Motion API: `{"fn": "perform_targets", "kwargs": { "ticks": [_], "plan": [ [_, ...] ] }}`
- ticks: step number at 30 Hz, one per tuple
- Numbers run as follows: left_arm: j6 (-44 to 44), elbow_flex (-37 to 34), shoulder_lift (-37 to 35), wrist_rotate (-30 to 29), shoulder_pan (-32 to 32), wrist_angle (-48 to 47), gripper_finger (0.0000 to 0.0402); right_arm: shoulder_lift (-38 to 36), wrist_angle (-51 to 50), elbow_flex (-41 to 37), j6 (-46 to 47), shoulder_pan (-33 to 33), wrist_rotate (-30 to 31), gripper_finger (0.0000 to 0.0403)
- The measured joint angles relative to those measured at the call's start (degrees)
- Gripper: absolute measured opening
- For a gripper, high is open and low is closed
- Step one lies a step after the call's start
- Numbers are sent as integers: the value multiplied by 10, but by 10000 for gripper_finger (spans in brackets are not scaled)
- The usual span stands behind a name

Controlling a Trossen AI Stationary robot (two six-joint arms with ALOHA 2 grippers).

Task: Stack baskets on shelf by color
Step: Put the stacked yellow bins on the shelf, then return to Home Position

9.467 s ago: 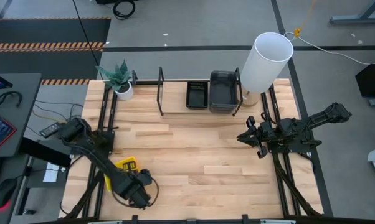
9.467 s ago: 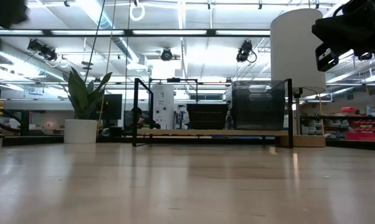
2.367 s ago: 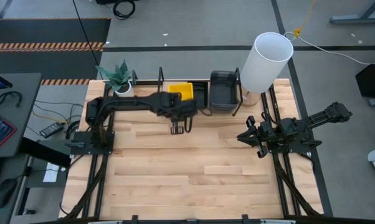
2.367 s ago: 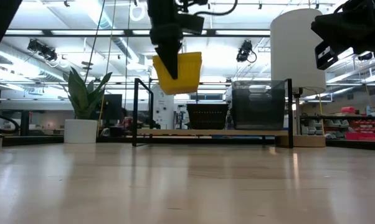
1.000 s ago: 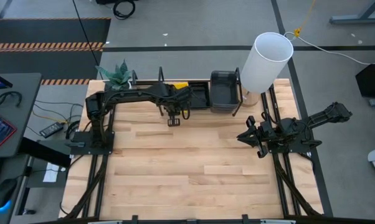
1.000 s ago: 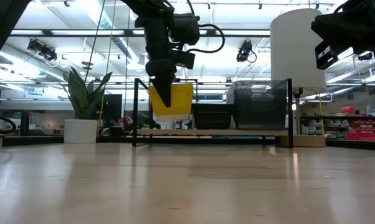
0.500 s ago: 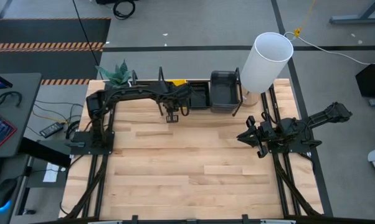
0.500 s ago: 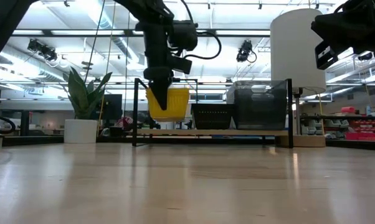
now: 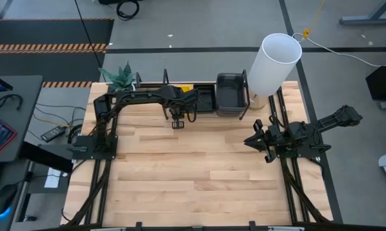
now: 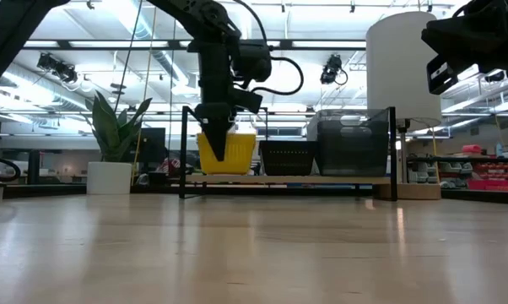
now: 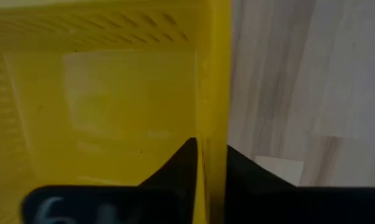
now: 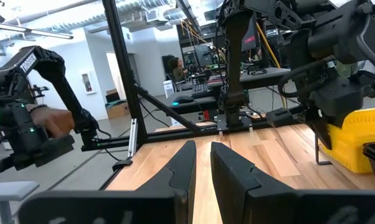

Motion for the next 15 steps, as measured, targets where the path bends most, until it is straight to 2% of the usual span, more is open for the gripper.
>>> {"fn": "perform_targets", "kwargs": {
  "ticks": [9, 15],
  "plan": [
    [-16, 0, 0, -7, -2, -1, 153, 0, 0, 0, 0, 0, 0, 55],
    [-17, 0, -33, -6, -5, 0, 182, 0, 0, 0, 0, 0, 0, 55]
  ]
}}
